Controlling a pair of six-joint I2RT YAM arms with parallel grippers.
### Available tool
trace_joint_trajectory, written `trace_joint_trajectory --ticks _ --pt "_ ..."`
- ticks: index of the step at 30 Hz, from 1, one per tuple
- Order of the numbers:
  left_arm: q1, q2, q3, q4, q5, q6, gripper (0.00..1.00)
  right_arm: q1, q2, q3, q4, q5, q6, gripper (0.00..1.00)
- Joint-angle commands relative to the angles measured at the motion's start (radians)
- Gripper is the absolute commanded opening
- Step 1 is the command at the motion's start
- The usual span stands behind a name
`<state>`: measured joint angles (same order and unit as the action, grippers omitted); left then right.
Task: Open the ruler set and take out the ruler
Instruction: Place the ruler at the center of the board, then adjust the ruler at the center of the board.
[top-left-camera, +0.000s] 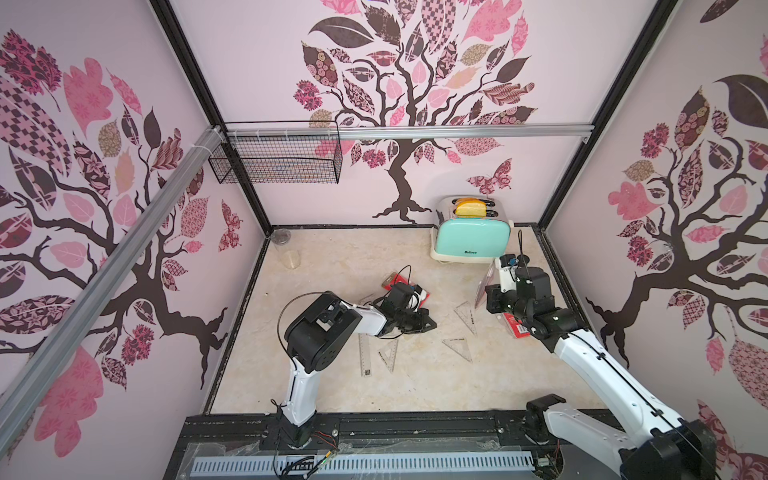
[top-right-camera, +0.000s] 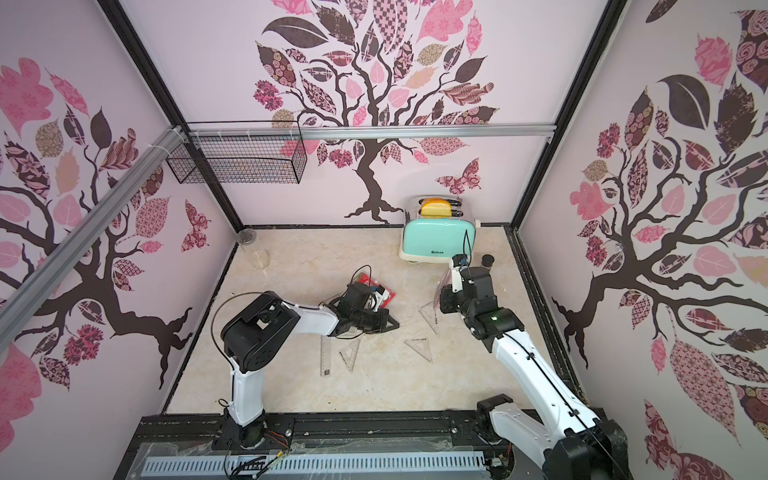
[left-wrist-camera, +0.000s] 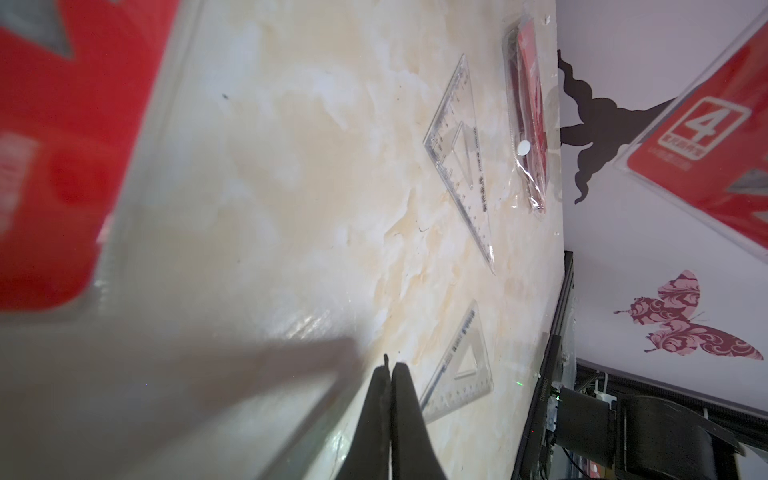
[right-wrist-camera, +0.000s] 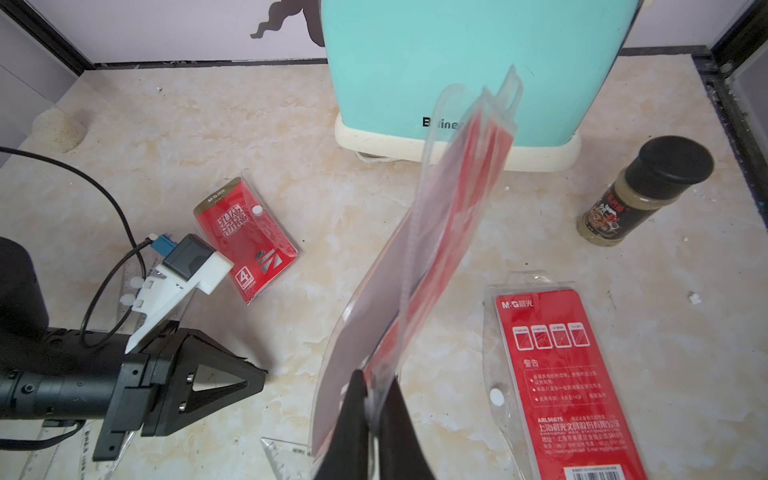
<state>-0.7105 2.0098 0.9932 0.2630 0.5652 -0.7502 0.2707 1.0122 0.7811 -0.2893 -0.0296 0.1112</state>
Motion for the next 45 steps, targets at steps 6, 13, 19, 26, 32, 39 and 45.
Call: trace_joint_trajectory --ticks 6,13,19,26,32,39,45 --pt "-0.003 -0.052 -0.013 -0.052 -0.056 0.051 0.06 -0.001 -0.02 0.03 -0.01 -0.004 0.0 0.0" --pt "-0.087 -0.115 0.036 -0.207 -0.122 0.142 0.12 -0.001 -0.02 0.03 -0.009 -0.009 0.0 0.0" --pt "-0.176 -0.074 0.07 -0.247 -0.16 0.15 0.2 0.0 -0.037 0.028 -0.014 -0.013 0.002 0.0" --pt "-0.21 -0.041 0.067 -0.262 -0.188 0.151 0.29 -0.001 -0.041 0.026 -0.013 -0.019 0.002 0.0" --pt "-0.214 -0.023 0.092 -0.298 -0.228 0.173 0.29 -0.001 -0.041 0.029 -0.014 -0.019 0.001 0.0" --pt "-0.247 0.032 0.147 -0.319 -0.213 0.178 0.29 -0.001 -0.037 0.028 -0.011 -0.016 0.001 0.0" --pt "-0.291 0.085 0.199 -0.32 -0.192 0.163 0.29 -0.001 -0.045 0.024 -0.012 -0.015 0.002 0.0"
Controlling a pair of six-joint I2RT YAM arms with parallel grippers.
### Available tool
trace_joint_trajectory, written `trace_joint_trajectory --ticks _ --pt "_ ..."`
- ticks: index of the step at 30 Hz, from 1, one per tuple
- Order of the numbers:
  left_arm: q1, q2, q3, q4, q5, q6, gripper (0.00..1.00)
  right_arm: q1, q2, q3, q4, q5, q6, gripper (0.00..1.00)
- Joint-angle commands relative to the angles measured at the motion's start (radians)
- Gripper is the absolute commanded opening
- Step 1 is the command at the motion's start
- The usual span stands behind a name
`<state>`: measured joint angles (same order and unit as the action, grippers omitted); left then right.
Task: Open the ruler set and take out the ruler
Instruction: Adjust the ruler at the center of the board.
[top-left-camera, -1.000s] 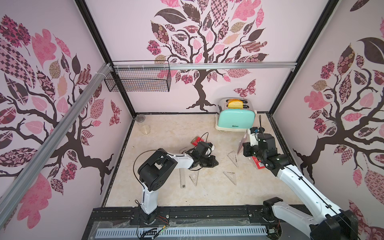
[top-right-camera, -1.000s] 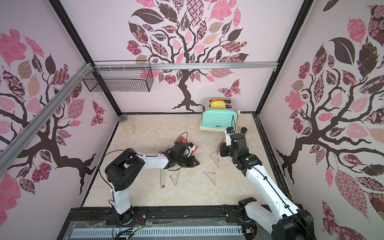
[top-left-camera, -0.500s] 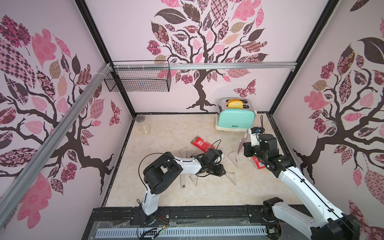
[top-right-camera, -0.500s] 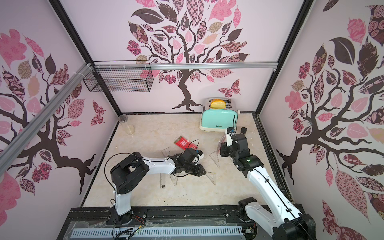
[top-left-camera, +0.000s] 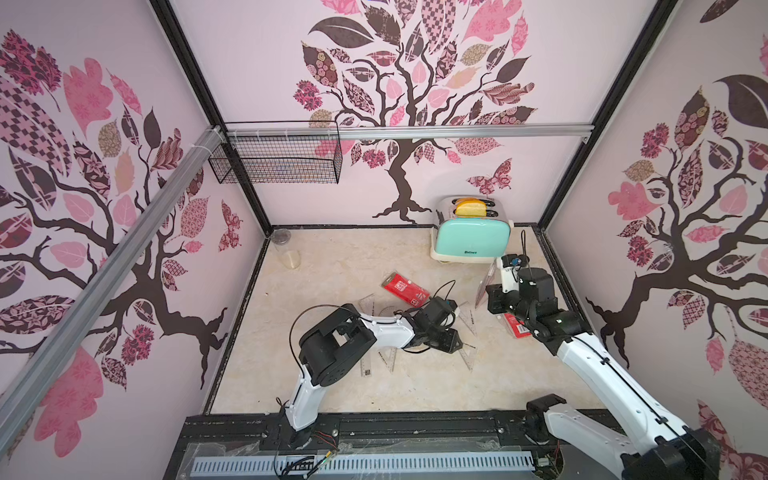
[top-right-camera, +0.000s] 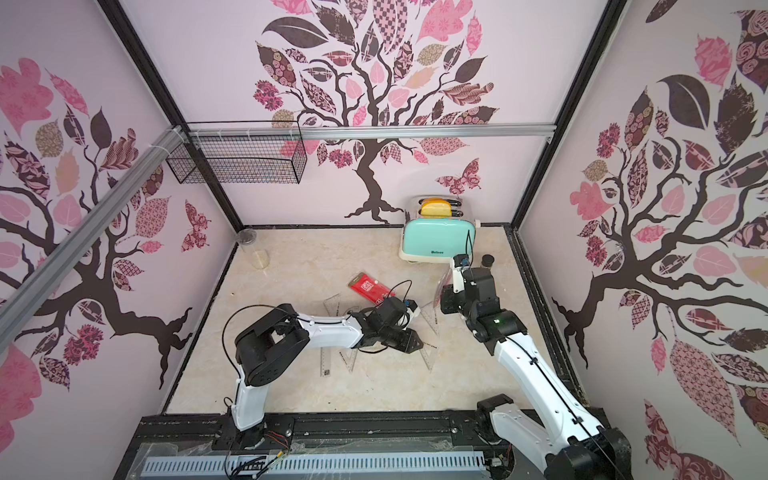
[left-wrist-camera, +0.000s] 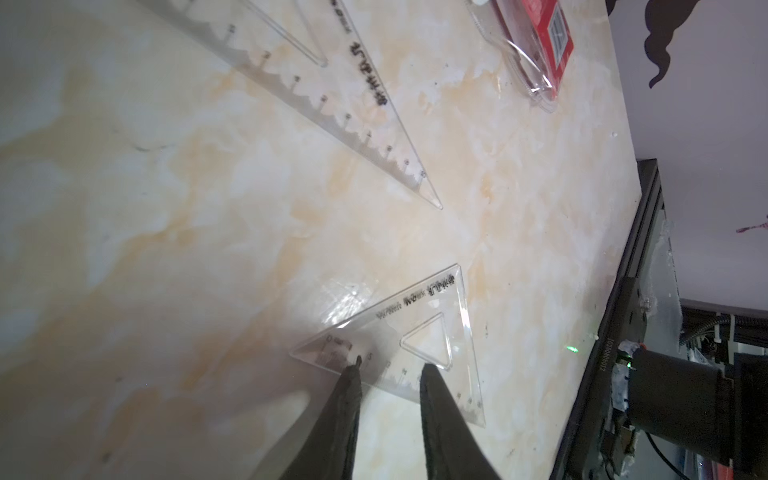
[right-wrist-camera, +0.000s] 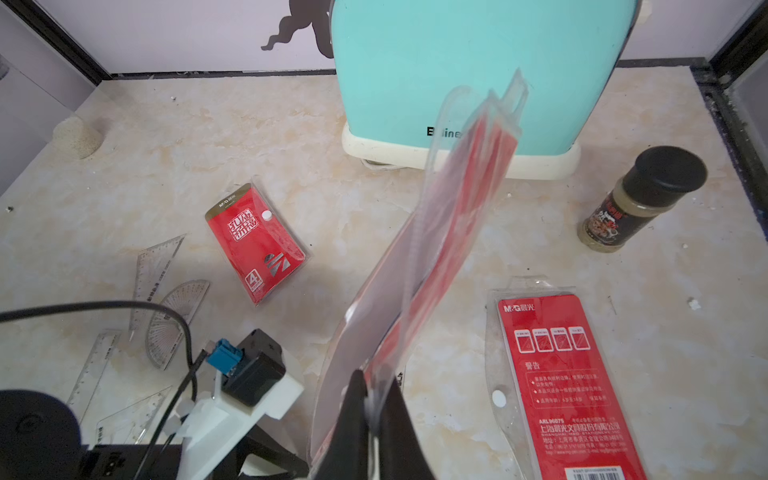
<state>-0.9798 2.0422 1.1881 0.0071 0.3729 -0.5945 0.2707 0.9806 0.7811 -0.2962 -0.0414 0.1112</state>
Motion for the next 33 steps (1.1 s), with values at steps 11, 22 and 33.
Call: trace_joint_trajectory --ticks 11,22,33 --pt "-0.048 0.097 0.048 -0.053 0.023 -0.007 0.28 -0.001 -0.02 0.018 -0.003 -0.002 0.004 0.0" --pt "-0.054 0.097 0.057 -0.035 0.041 -0.012 0.28 -0.001 -0.023 0.02 -0.004 0.001 0.004 0.0" --pt "-0.048 -0.089 -0.03 -0.06 -0.048 0.023 0.28 -0.001 -0.017 0.023 -0.005 0.002 0.005 0.0"
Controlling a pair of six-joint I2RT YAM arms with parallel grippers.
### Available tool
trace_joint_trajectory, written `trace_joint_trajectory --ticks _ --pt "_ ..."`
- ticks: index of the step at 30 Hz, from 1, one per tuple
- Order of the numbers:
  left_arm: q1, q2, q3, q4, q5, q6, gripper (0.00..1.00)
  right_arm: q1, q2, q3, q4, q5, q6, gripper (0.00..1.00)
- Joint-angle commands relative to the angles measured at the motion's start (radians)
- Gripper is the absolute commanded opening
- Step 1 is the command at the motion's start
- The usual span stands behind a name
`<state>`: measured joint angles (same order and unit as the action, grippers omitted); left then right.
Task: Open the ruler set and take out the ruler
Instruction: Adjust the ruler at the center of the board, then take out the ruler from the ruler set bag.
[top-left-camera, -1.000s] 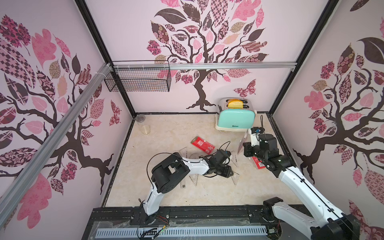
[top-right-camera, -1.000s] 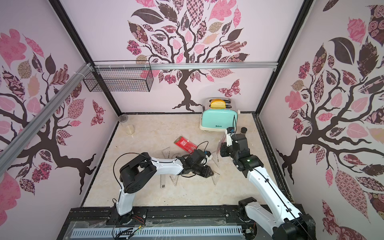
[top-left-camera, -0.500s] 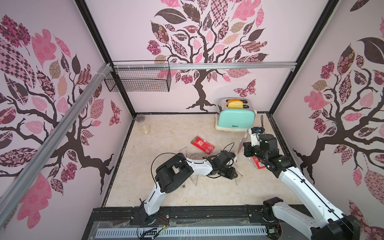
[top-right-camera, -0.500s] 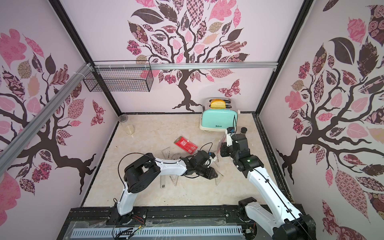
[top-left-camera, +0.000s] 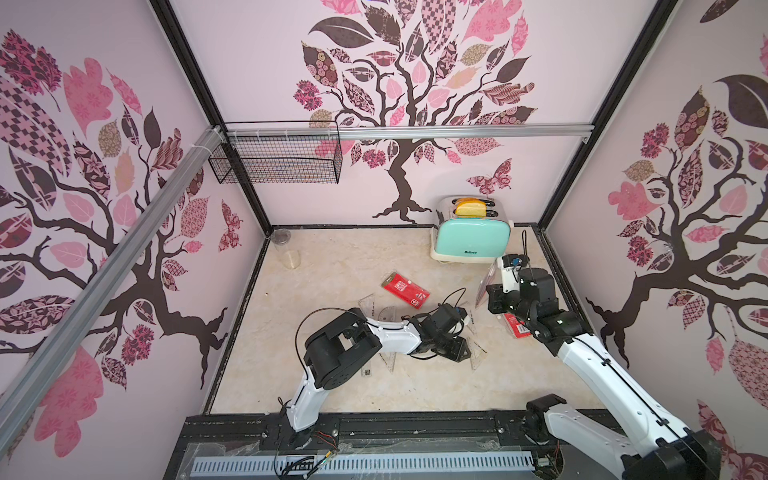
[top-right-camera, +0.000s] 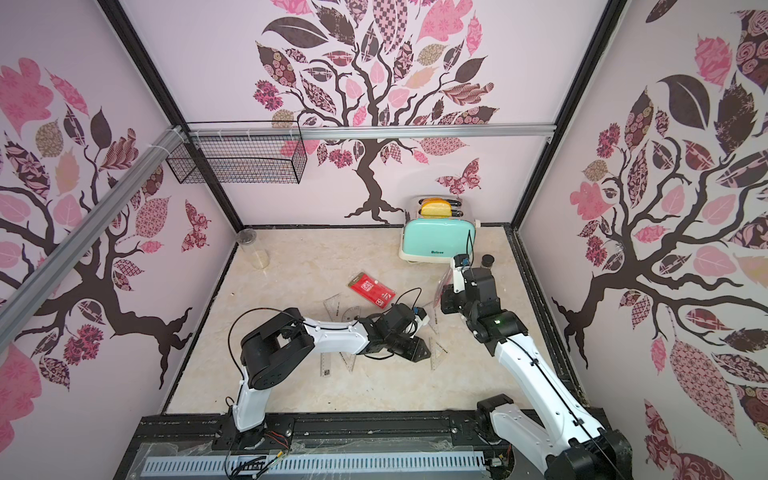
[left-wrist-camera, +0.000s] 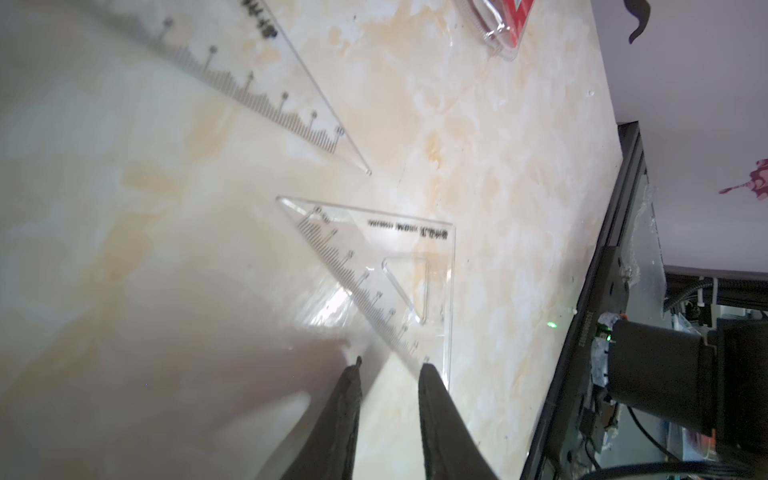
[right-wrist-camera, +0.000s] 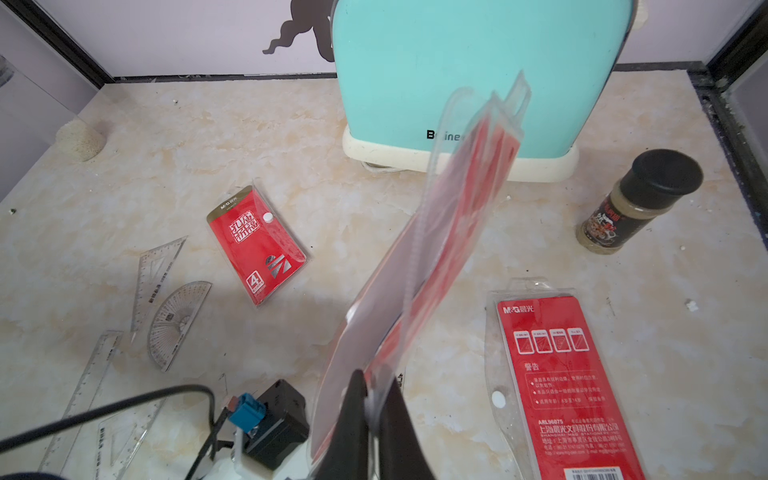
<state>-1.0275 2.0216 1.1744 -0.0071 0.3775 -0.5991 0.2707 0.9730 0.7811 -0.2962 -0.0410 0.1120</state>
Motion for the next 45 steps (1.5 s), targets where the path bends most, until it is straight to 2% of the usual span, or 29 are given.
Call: trace_joint_trajectory --ticks 1,6,11,16,20,31,45 --pt "0.002 -0.095 -0.023 -0.058 -0.068 0.036 0.28 -0.001 -0.006 0.023 -0.004 -0.002 0.004 0.0" --pt "0.018 -0.223 -0.045 -0.097 -0.153 0.079 0.22 -0.001 0.007 0.026 -0.008 -0.029 -0.006 0.0" --pt "0.06 -0.338 -0.04 -0.11 -0.258 0.117 0.06 -0.001 0.036 0.03 -0.015 -0.097 -0.024 0.0" --pt "0.106 -0.389 -0.006 -0.096 -0.301 0.14 0.0 -0.001 0.049 0.033 -0.016 -0.144 -0.031 0.0" --pt "0.117 -0.374 0.035 -0.069 -0.291 0.145 0.0 0.0 0.057 0.033 -0.01 -0.187 -0.033 0.0" --pt "0.106 -0.297 0.073 0.022 -0.174 0.107 0.0 0.0 0.079 0.043 0.002 -0.266 -0.041 0.0" --pt "0.101 -0.241 0.096 0.039 -0.138 0.095 0.0 0.001 0.083 0.045 0.01 -0.322 -0.041 0.0"
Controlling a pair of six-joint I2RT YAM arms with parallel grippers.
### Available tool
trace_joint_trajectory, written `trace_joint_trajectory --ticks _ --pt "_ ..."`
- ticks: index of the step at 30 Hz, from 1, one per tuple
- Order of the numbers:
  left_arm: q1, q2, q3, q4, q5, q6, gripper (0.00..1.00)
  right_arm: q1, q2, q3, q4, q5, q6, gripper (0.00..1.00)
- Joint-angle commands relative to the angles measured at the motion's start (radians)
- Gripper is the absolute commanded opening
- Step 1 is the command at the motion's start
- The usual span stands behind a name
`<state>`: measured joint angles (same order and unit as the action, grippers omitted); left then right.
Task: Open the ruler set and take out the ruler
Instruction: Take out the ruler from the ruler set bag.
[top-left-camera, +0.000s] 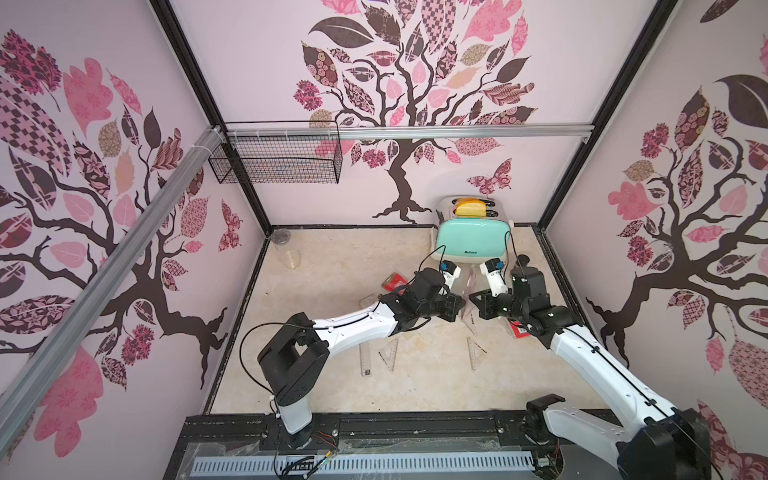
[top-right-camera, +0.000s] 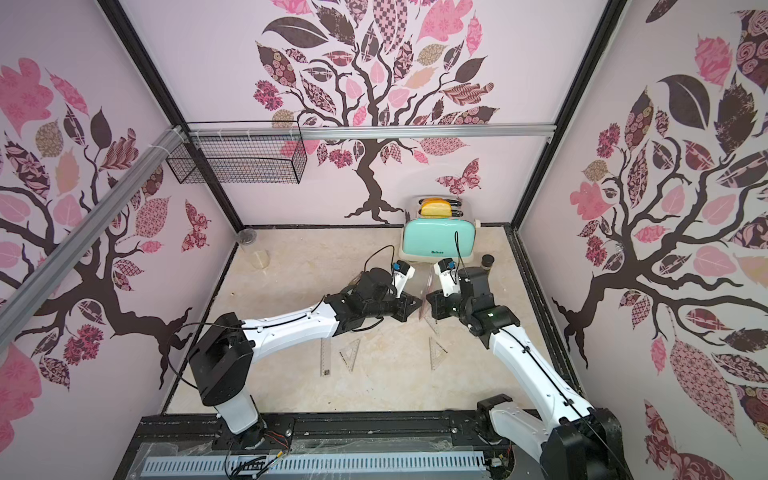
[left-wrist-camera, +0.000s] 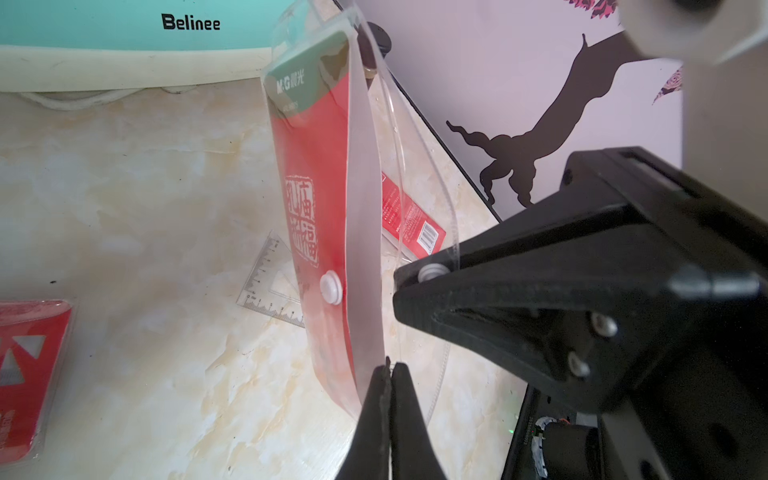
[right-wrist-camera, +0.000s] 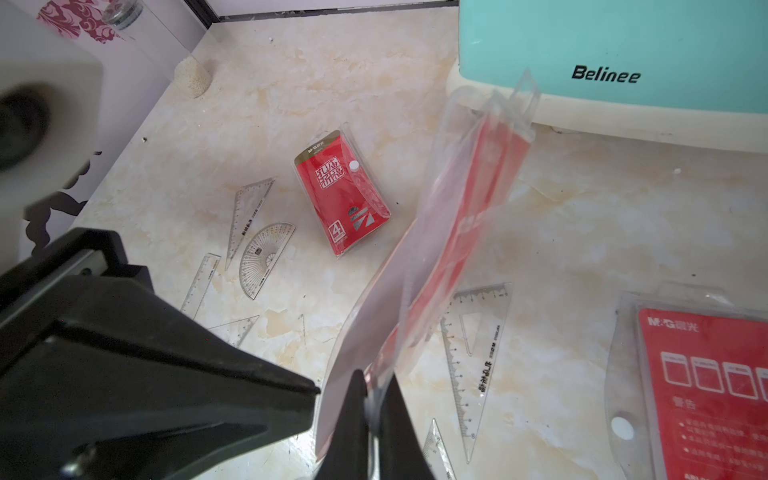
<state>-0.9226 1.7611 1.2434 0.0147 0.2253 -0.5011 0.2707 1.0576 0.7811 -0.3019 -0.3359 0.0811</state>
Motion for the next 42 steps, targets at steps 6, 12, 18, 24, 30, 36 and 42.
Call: trace_joint_trajectory --ticks 6,12,18,24,30,36,42 --pt "-0.004 0.051 0.031 -0.008 -0.041 0.006 0.0 0.002 -0.014 0.046 0.012 -0.059 -0.014 0.0" --pt "-0.003 0.055 0.031 -0.022 -0.103 0.013 0.0 0.004 -0.019 0.052 0.002 -0.083 -0.014 0.0" --pt "-0.004 0.043 0.013 -0.018 -0.157 0.019 0.0 0.009 -0.019 0.056 -0.006 -0.083 -0.014 0.0" --pt "-0.004 -0.02 -0.062 0.077 -0.129 0.012 0.0 0.009 -0.01 0.057 -0.008 -0.05 -0.009 0.0" --pt "-0.007 -0.05 -0.09 0.114 -0.087 0.0 0.0 0.01 -0.007 0.06 -0.009 -0.029 -0.004 0.0" --pt "-0.012 -0.028 -0.083 0.128 -0.072 -0.002 0.0 0.009 -0.013 0.058 -0.012 -0.029 -0.004 0.0" --pt "-0.013 0.008 -0.037 0.072 -0.084 0.009 0.0 0.009 -0.015 0.056 -0.004 -0.048 -0.003 0.0"
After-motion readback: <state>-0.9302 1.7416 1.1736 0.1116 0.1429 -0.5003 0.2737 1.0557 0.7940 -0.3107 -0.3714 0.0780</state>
